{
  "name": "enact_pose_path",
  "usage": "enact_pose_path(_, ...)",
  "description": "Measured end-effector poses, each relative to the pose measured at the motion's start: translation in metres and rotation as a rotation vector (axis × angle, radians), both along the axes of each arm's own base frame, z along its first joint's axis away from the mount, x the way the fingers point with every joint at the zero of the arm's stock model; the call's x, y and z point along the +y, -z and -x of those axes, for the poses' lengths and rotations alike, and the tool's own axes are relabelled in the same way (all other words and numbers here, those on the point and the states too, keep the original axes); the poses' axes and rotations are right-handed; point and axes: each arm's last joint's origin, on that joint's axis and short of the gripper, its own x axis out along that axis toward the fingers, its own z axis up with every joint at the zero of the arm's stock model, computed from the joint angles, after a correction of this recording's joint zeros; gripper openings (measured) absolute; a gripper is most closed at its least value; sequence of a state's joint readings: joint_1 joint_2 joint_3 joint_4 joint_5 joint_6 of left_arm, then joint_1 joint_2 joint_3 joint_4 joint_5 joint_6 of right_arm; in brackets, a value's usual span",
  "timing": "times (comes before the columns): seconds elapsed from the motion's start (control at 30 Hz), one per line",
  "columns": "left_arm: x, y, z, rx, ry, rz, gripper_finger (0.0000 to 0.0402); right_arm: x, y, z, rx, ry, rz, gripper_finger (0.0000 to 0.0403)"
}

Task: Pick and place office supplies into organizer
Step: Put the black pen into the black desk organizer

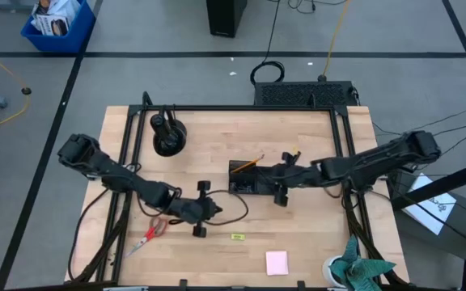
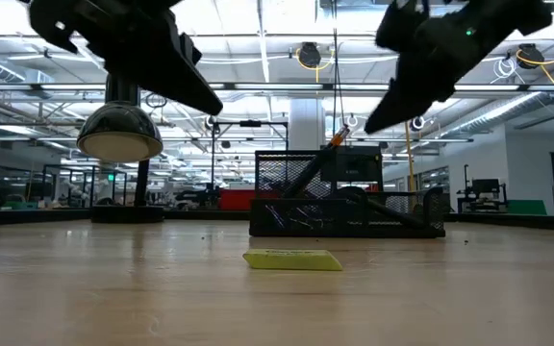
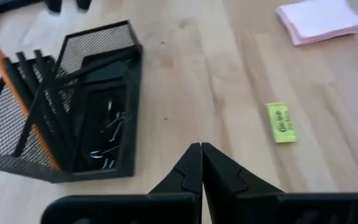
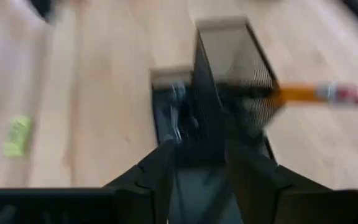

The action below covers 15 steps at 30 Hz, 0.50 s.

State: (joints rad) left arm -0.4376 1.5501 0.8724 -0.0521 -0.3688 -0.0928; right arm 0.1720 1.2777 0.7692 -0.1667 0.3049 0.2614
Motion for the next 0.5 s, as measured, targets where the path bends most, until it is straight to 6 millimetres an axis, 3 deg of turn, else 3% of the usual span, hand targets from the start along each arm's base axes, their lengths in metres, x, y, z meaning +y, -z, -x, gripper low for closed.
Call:
enact_pose_path(0.13,-0.007,0.001,0.004,0.012,0.025,-0.006,0.0014,-0.002,0.004,-0.005,0.184,0.144,0.030,0.0152)
enact_pose_path(0.5,-0.010,0.001,0.006,0.019,0.047,-0.022,0.0011,-0.001,0.026,-0.018,0.242,0.235,-0.001,0.0183)
